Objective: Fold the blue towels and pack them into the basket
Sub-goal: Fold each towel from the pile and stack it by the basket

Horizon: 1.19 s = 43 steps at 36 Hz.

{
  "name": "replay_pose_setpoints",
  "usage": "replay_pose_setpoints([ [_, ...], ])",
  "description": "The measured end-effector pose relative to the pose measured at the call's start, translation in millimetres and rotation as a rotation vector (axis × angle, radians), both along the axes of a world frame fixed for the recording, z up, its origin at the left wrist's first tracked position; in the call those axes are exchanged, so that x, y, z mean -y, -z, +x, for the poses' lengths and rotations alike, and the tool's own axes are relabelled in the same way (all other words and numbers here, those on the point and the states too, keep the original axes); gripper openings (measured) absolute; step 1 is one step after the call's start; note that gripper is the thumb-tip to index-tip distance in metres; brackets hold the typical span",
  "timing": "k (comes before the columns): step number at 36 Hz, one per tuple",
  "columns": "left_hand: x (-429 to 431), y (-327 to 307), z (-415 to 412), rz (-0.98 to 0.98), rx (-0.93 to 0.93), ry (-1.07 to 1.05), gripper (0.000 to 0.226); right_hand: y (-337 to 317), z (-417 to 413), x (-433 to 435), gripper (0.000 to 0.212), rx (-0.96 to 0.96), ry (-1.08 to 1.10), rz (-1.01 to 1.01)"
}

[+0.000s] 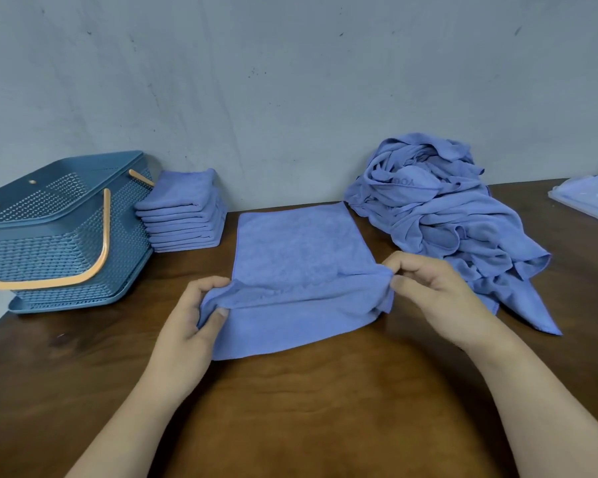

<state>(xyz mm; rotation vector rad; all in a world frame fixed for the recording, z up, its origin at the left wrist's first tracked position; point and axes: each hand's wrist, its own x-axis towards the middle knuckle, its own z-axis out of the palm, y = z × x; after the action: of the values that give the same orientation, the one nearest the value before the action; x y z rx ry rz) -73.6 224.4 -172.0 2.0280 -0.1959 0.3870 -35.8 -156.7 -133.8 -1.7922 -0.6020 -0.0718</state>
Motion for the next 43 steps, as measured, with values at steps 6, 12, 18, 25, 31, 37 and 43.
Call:
replay_pose_setpoints([
  [6, -8, 0, 3, -0.261, 0.004, 0.054, 0.048, 2, 1, -12, 0.023, -0.286, 0.004, 0.217],
  [12, -8, -4, -1, -0.403, -0.125, 0.203, 0.057, 8, 6, -6, 0.033, -0.47, 0.031, 0.013],
  [18, 5, 5, 2, -0.2, -0.308, 0.142, 0.025, 27, 4, -13, 0.033, -0.073, 0.16, -0.456],
  [25, 8, -2, -1, -0.133, -0.402, 0.203, 0.025, 30, 3, -28, 0.017, 0.027, 0.168, -0.599],
  [31, 2, -11, -6, -0.172, -0.536, 0.394, 0.016, 16, 1, -14, 0.009, -0.3, -0.057, -0.49],
  [37, -9, -14, -11, -0.257, -0.678, 0.72, 0.025, 5, -3, -7, 0.017, -0.402, -0.175, -0.377],
  [43, -8, -6, -3, -0.393, -0.439, 0.455, 0.042, 2, 1, -6, 0.018, -0.401, -0.022, -0.028],
])
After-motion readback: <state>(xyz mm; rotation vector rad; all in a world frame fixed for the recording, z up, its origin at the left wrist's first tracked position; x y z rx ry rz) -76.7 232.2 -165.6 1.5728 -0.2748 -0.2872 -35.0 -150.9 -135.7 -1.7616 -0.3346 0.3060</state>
